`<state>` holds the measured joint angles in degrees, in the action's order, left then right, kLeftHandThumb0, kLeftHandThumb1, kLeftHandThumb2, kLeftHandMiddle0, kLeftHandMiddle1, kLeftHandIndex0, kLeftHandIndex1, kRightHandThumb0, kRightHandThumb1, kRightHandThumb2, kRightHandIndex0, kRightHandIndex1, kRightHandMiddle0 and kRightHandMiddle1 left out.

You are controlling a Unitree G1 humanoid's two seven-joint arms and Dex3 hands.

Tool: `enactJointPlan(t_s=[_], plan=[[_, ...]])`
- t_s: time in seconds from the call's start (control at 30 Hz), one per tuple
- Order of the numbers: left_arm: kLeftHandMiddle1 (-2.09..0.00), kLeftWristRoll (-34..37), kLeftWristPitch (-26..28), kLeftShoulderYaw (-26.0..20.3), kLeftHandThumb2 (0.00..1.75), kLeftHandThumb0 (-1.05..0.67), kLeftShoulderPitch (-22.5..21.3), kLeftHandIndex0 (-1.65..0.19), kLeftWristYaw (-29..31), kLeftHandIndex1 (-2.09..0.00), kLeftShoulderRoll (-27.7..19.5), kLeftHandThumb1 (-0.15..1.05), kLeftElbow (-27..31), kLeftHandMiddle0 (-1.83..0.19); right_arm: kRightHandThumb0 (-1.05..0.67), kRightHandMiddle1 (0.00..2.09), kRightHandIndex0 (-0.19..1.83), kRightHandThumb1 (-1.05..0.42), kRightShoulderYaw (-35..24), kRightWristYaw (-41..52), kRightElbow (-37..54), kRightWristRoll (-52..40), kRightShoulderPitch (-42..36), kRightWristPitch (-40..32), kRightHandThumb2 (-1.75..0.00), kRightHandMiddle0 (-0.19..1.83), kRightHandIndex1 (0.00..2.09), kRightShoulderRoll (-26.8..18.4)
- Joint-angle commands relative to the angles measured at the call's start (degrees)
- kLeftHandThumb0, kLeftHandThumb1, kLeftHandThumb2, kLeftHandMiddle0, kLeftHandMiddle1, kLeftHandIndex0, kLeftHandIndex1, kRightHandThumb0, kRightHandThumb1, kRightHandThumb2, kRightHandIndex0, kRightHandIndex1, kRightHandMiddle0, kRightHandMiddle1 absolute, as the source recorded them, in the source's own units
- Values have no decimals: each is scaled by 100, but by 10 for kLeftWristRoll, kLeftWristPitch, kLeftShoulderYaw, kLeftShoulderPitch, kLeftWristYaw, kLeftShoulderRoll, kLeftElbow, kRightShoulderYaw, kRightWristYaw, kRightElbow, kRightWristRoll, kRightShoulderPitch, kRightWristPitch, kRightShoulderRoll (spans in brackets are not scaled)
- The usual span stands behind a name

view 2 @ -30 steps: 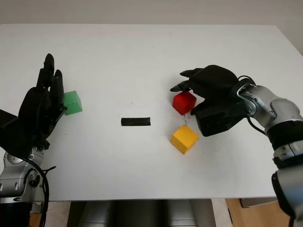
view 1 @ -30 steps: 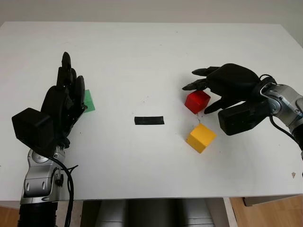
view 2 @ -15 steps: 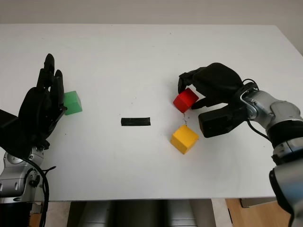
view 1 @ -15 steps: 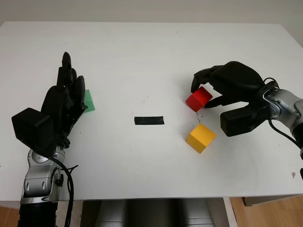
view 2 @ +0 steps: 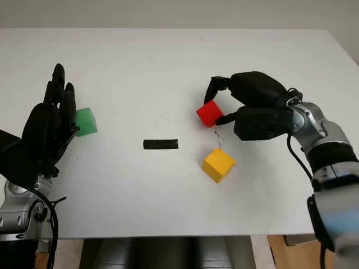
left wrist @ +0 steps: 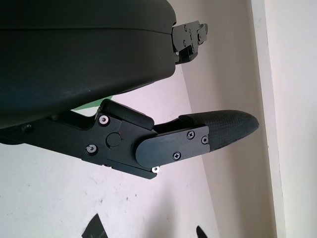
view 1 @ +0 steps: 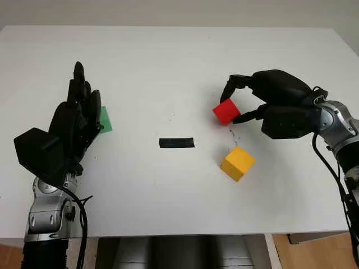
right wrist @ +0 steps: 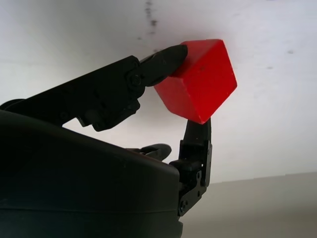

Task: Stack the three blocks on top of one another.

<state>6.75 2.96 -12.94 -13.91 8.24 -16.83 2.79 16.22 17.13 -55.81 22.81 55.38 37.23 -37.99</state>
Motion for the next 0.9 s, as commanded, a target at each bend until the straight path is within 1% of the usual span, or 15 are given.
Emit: enactJointPlan(t_s=[0.0, 0.1, 0.17, 0.23, 0.33, 0.5, 0.77, 0.87], plan=[[0, -1, -3, 2, 64, -77, 0, 19, 1, 0, -1, 105, 11, 19, -31, 151, 34, -94, -17, 30, 30, -26, 6, -13, -5, 32, 0, 8], [0, 1, -1, 2, 64, -77, -2, 19, 0, 0, 0, 105, 9, 19, -31, 152, 32, -94, -29, 73, 64, -54, 6, -37, -5, 32, 0, 18], [0, 1, -2, 3, 63, -77, -2, 19, 1, 0, 1, 105, 8, 19, -29, 153, 32, -93, -36, 99, 76, -78, 7, -37, -5, 32, 0, 32], [0, -1, -5, 4, 64, -77, -2, 19, 1, 0, 1, 105, 7, 19, -31, 156, 32, -93, -41, 119, 86, -94, 5, -40, -5, 32, 0, 42], [0, -1, -7, 5, 65, -76, -1, 19, 0, 0, 2, 105, 7, 19, -33, 157, 31, -95, -46, 146, 122, -117, -10, -68, -6, 30, 0, 60], [0, 2, -5, 3, 65, -76, 1, 19, 3, 0, 1, 105, 8, 19, -37, 167, 29, -96, -47, 133, 185, -121, -45, -110, -6, 30, 0, 93], [0, -2, -4, 5, 64, -76, 4, 19, -4, 0, 4, 105, 12, 19, -41, 172, 27, -96, -50, 125, 234, -128, -72, -177, -6, 28, 0, 136], [0, -2, -4, 5, 65, -77, 4, 19, -4, 0, 4, 105, 12, 19, -41, 175, 28, -96, -49, 110, 249, -124, -89, -189, -5, 28, 1, 149]])
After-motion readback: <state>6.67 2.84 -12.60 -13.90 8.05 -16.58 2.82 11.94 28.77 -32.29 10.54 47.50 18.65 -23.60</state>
